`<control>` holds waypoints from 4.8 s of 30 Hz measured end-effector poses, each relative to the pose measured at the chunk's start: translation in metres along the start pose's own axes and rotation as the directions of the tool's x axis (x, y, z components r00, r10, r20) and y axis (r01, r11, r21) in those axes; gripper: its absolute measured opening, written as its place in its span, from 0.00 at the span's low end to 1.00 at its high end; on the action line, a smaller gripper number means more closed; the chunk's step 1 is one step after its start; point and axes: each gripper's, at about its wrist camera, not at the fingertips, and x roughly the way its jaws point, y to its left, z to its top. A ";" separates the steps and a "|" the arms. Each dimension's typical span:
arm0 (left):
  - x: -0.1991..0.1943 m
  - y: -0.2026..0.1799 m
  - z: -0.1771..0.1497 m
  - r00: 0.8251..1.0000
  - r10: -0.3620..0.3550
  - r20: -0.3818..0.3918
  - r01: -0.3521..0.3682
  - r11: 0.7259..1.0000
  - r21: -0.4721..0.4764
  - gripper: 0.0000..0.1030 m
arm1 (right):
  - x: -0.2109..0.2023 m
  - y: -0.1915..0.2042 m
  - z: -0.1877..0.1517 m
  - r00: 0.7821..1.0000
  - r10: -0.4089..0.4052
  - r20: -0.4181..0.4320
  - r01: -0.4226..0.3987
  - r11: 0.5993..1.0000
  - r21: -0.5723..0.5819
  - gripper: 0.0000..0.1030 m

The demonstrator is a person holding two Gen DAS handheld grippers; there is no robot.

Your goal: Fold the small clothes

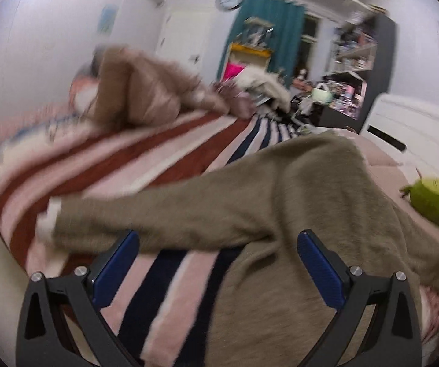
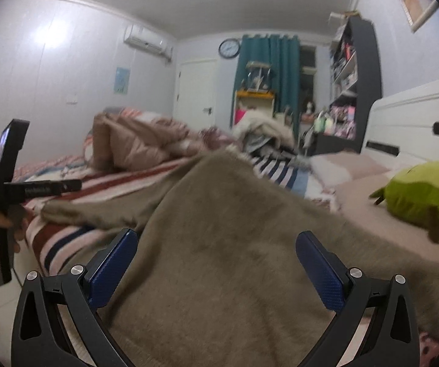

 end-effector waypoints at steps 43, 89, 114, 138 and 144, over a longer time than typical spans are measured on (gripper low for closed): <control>0.026 -0.021 0.065 0.965 -0.073 0.251 0.056 0.996 0.076 0.10 | 0.047 -0.050 -0.021 0.990 0.027 -0.139 0.002 0.979 0.203 1.00; -0.001 0.014 0.004 0.976 -0.214 -0.033 0.217 0.959 0.181 0.85 | 0.172 0.097 -0.020 0.916 0.184 -0.358 -0.152 0.981 0.117 1.00; 0.000 -0.046 0.001 0.967 -0.250 -0.057 0.256 0.940 0.224 0.85 | 0.069 -0.052 -0.039 0.951 0.140 -0.275 -0.018 0.915 0.404 0.19; 0.012 -0.126 -0.005 0.954 -0.279 -0.106 0.299 0.904 0.306 0.85 | -0.039 -0.221 -0.111 0.954 -0.138 -0.267 0.282 0.718 0.636 0.78; 0.015 -0.139 -0.001 0.956 -0.265 -0.124 0.291 0.908 0.301 0.85 | -0.060 -0.268 -0.151 0.962 -0.203 -0.181 0.266 0.558 0.786 0.83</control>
